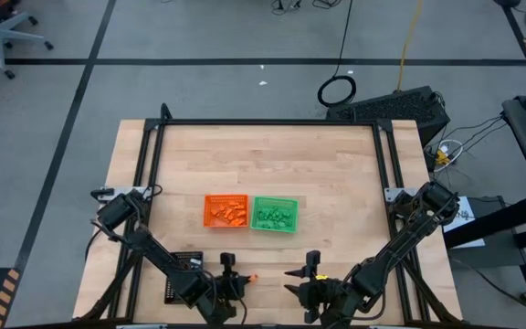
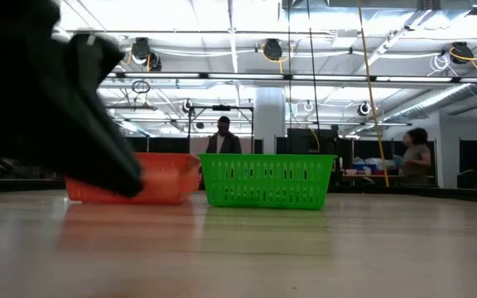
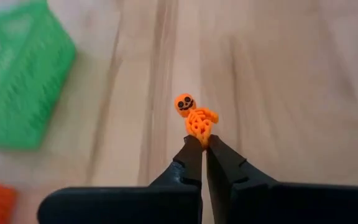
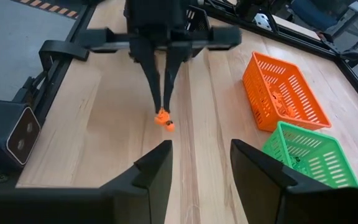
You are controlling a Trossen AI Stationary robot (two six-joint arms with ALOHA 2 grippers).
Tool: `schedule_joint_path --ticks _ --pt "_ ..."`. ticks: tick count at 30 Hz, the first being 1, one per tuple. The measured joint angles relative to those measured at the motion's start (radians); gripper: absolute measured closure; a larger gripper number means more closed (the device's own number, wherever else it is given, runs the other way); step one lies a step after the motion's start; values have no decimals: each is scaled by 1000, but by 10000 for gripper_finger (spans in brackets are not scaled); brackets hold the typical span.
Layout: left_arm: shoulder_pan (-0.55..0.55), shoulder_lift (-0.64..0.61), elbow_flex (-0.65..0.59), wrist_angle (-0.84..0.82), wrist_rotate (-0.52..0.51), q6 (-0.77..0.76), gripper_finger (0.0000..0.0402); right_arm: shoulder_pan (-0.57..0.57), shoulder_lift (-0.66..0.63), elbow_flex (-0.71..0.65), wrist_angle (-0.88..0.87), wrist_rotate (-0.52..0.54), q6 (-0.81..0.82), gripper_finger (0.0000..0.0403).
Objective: Sort Halloween decoration
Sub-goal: Put the orange skeleton toy into the orange bin
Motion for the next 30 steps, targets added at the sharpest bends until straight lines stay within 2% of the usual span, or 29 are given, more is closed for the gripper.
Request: schedule_joint_path --ticks 4,10,21,27,30 --pt "4 -30 21 -3 -35 146 398 0 0 0 -2 0 2 257" --pt "4 -78 72 -49 -147 386 399 0 0 0 -12 0 3 257" --pt "6 -164 79 -81 -346 775 399 0 1 0 -24 -1 12 257" --pt "7 -174 79 -81 -417 896 399 0 1 0 -70 -1 63 257" --pt "8 -174 79 -86 -447 897 399 0 1 0 -78 -1 79 257"
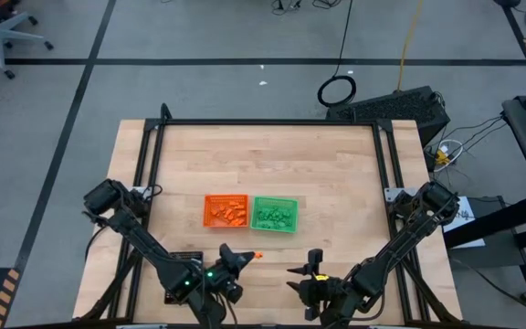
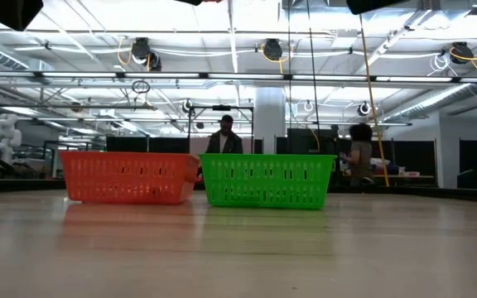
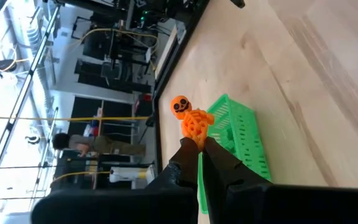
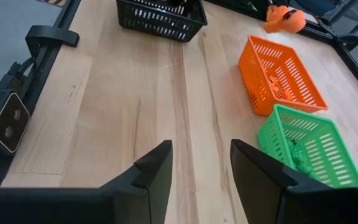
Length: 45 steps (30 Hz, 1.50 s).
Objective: Sort Halloween decoration
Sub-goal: Put the orange skeleton toy into the orange bin
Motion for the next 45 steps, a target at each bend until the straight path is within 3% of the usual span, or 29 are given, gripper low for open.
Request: schedule_joint_path --ticks 11,35,45 --pt "4 0 0 29 -7 -45 399 0 0 0 0 0 1 257" --pt "4 0 0 27 58 -846 399 0 0 0 8 0 1 257" --pt "4 0 0 63 81 -975 399 0 0 0 8 0 1 257"
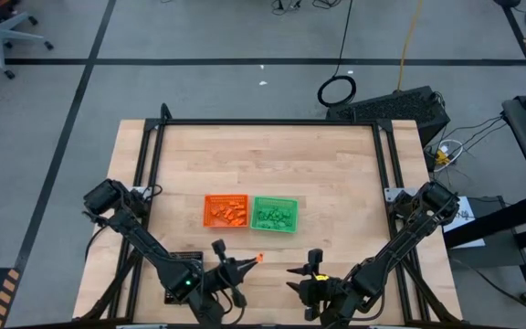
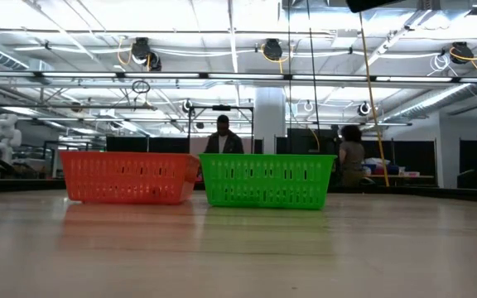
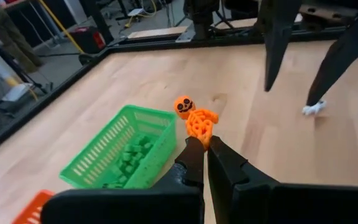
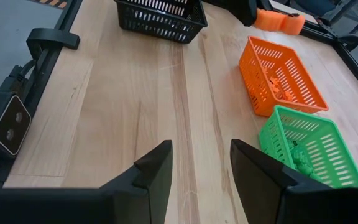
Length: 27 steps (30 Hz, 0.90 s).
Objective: Sort Halloween decoration
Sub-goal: Put the orange skeleton toy into the orange bin
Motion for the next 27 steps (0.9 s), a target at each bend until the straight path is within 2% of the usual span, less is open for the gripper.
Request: schedule_joint_path --ticks 6,10,18,27 --pt "0 0 0 72 4 12 399 0 0 0 0 0 -1 257" --pt "1 -4 0 19 -1 35 399 0 0 0 0 0 -1 257" --pt "13 -83 -1 -217 7 27 399 4 0 0 -14 -1 26 257" --pt "84 -148 0 -554 145 0 399 11 0 0 -28 -3 43 257"
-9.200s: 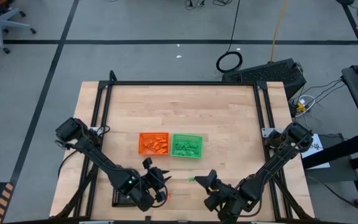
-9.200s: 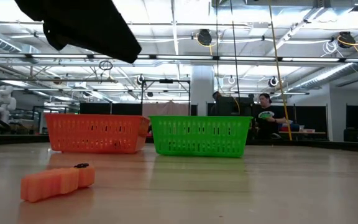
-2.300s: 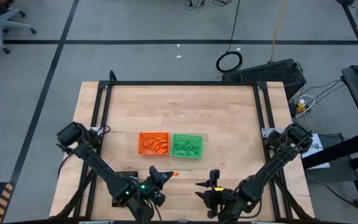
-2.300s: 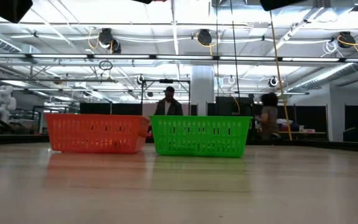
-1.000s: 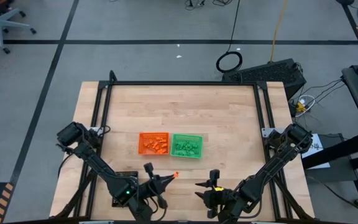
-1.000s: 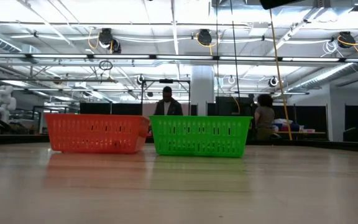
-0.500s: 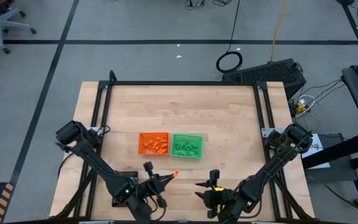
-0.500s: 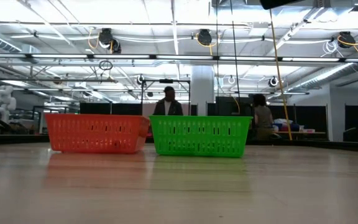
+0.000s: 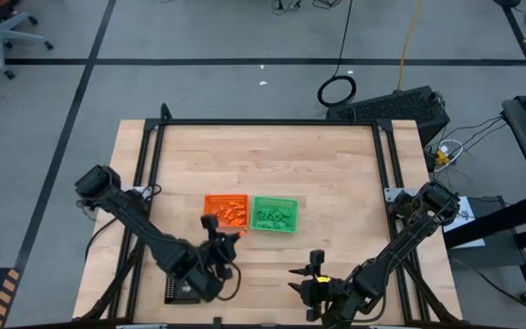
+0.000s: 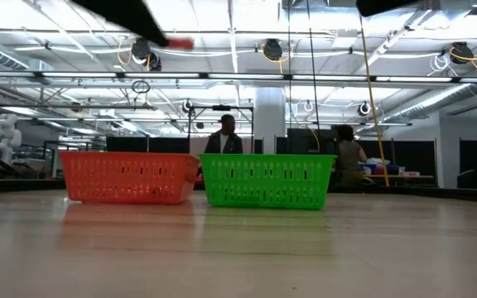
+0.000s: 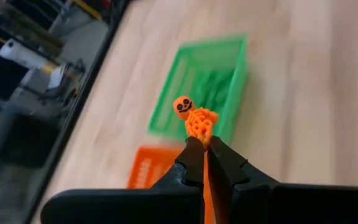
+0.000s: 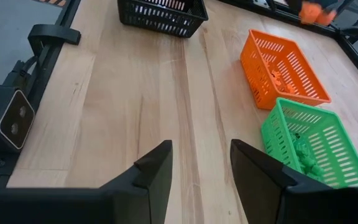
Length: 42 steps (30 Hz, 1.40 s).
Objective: Sort Halloween decoration
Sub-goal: Put the orange skeleton toy into the orange bin, then put the white skeleton toy into the black bin
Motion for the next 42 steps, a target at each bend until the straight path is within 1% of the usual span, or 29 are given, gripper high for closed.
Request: schedule_joint_path --ticks 3,8,11,15,19,22,27,31,34,36,38,42 --pt "38 0 -13 -99 57 0 398 0 0 0 -6 0 0 257" --pt "135 0 -65 -154 146 0 398 0 0 0 -11 0 -1 257" --pt "190 1 -93 -140 218 -1 398 0 0 0 -11 -1 -1 257" --pt "233 1 -114 -126 246 -4 398 0 0 0 -12 -1 7 257" --pt "248 1 -124 -91 270 -3 398 1 0 0 -14 -1 9 257" --pt "252 2 -129 -88 284 -1 394 2 0 0 -21 -34 36 257" --pt "251 6 -129 -86 305 -24 359 23 0 0 -61 -148 144 257" --pt "252 6 -129 -88 305 -50 320 67 0 0 -76 -200 227 257" --pt "252 6 -129 -88 295 -65 297 109 0 0 -78 -211 307 257" --pt "252 6 -129 -88 287 -77 289 138 0 0 -79 -210 366 257" --pt "248 0 -129 -96 294 -86 287 166 0 0 -95 -208 434 257" --pt "238 -28 -118 -86 285 -181 286 207 0 0 -167 -207 606 257"
